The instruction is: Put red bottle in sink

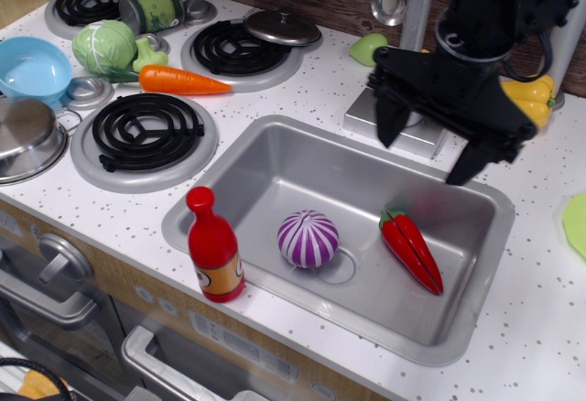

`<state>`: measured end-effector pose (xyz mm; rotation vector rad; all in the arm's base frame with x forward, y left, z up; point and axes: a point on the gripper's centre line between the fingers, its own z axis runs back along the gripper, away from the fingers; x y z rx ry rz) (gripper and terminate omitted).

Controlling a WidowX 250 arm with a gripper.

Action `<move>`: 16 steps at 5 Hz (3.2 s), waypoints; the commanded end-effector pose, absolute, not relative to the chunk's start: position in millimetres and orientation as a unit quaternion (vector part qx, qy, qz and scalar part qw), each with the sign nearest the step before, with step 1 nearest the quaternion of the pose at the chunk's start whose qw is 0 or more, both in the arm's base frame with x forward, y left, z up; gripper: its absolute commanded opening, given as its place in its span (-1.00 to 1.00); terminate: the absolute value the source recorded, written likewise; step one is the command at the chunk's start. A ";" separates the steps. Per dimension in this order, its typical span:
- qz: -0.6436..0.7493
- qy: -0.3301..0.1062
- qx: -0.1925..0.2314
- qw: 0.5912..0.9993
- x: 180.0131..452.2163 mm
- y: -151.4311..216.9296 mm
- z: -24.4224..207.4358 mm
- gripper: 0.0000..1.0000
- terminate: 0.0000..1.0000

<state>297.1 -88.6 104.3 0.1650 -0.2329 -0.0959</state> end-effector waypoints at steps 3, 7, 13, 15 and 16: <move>-0.091 -0.122 0.117 0.981 245.7 -5.6 159.3 1.00 -1.00; -0.121 -0.123 0.049 0.984 199.8 18.9 107.0 1.00 -1.00; -0.136 -0.133 0.047 0.981 232.9 -5.4 116.2 -1.00 -1.00; -0.123 -0.117 0.064 0.983 265.3 -45.3 126.5 -1.00 -1.00; -0.112 -0.131 0.062 0.983 274.1 -69.3 100.0 -1.00 -1.00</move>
